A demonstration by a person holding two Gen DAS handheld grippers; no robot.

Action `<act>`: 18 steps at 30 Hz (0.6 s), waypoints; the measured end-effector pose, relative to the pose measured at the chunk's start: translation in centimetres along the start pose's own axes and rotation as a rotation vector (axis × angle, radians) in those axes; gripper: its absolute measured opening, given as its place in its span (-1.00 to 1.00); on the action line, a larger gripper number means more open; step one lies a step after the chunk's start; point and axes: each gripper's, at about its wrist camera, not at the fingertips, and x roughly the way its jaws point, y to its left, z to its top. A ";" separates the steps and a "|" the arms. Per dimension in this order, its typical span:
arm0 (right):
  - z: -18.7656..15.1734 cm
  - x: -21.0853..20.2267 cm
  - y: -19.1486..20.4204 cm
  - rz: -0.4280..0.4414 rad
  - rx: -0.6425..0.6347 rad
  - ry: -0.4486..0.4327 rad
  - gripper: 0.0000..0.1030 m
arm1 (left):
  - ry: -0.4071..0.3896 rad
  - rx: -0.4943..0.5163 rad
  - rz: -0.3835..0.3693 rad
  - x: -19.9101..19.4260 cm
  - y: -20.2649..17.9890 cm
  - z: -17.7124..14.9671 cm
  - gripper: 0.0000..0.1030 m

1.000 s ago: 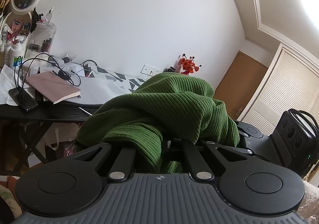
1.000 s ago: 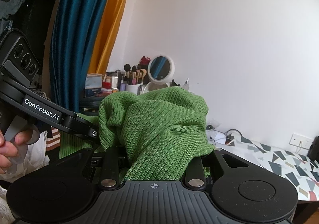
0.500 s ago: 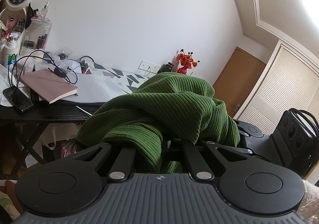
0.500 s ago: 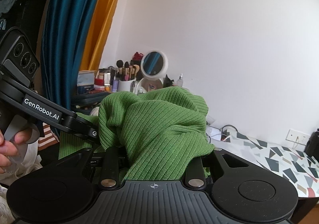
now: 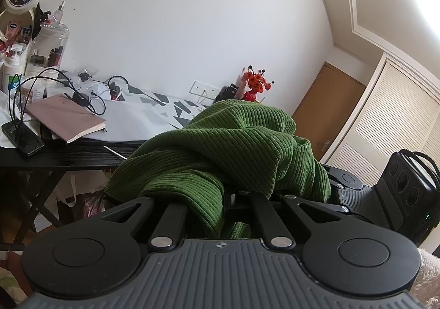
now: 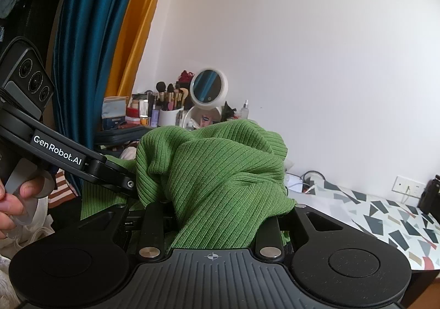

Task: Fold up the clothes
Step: 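Carry the green sweater in both tools across the room toward the table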

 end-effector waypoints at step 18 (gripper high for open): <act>0.2 1.9 0.5 0.007 0.012 0.011 -0.49 | 0.013 -0.007 0.018 0.7 1.2 0.7 -0.92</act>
